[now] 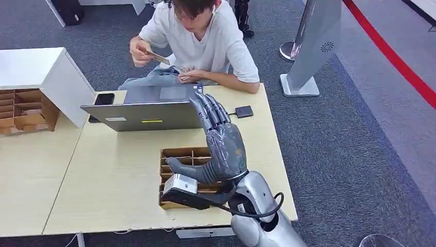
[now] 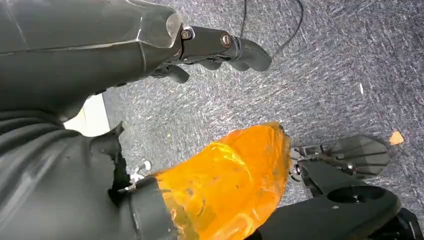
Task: Pass the card to the sensor for recognition and then transmit it.
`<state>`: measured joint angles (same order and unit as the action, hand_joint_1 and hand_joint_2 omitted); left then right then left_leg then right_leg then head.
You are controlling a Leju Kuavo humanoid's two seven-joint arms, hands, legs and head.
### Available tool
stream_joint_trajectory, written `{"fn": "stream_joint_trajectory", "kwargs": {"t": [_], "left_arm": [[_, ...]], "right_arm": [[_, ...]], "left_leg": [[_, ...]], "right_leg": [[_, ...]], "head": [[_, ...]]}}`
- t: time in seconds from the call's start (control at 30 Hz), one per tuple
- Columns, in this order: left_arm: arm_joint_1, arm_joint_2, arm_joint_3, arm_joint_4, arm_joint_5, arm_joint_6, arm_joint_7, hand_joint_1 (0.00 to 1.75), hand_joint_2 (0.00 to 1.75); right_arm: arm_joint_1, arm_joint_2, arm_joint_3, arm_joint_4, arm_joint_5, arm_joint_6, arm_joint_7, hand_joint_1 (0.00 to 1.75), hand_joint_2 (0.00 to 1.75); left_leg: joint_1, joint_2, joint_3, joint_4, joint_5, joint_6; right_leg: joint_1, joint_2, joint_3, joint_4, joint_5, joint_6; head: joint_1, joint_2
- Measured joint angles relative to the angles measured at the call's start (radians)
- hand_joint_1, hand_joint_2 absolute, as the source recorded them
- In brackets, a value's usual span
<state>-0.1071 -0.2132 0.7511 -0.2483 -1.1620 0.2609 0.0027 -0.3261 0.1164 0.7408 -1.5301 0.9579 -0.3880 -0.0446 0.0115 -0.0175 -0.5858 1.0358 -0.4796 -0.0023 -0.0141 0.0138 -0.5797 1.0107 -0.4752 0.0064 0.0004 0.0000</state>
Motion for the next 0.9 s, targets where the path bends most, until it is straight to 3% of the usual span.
{"fn": "stream_joint_trajectory", "kwargs": {"t": [0.07, 0.1, 0.73, 0.9], "left_arm": [[0.001, 0.001, 0.0, 0.0, 0.006, 0.002, -0.002, 0.0, 0.0], [0.001, 0.001, 0.0, 0.0, 0.008, 0.003, -0.003, 0.0, 0.0], [0.008, 0.002, 0.0, 0.0, 0.032, 0.012, -0.014, 0.0, 0.0], [0.015, 0.005, 0.0, 0.0, 0.046, 0.02, -0.018, 0.0, 0.0]], "right_arm": [[0.008, -0.004, 0.003, -0.016, -0.01, 0.0, -0.01, 0.0, 0.0], [0.013, -0.006, 0.005, -0.026, -0.017, 0.0, -0.013, 0.0, 1.75], [0.063, -0.03, 0.027, -0.056, -0.082, 0.001, -0.055, 0.0, 1.75], [0.096, -0.06, 0.051, -0.033, -0.102, 0.001, -0.077, 0.0, 1.75]], "left_leg": [[0.0, 0.0, 0.0, 0.0, 0.0, 0.0], [0.0, 0.0, 0.0, 0.0, 0.0, 0.0], [0.0, 0.0, 0.0, 0.0, 0.0, 0.0], [0.0, 0.0, 0.0, 0.0, 0.0, 0.0]], "right_leg": [[0.0, 0.0, 0.0, 0.0, 0.0, 0.0], [0.0, 0.0, 0.0, 0.0, 0.0, 0.0], [0.0, 0.0, 0.0, 0.0, 0.0, 0.0], [0.0, 0.0, 0.0, 0.0, 0.0, 0.0]], "head": [[0.0, 0.0], [0.0, 0.0], [0.0, 0.0], [0.0, 0.0]]}}
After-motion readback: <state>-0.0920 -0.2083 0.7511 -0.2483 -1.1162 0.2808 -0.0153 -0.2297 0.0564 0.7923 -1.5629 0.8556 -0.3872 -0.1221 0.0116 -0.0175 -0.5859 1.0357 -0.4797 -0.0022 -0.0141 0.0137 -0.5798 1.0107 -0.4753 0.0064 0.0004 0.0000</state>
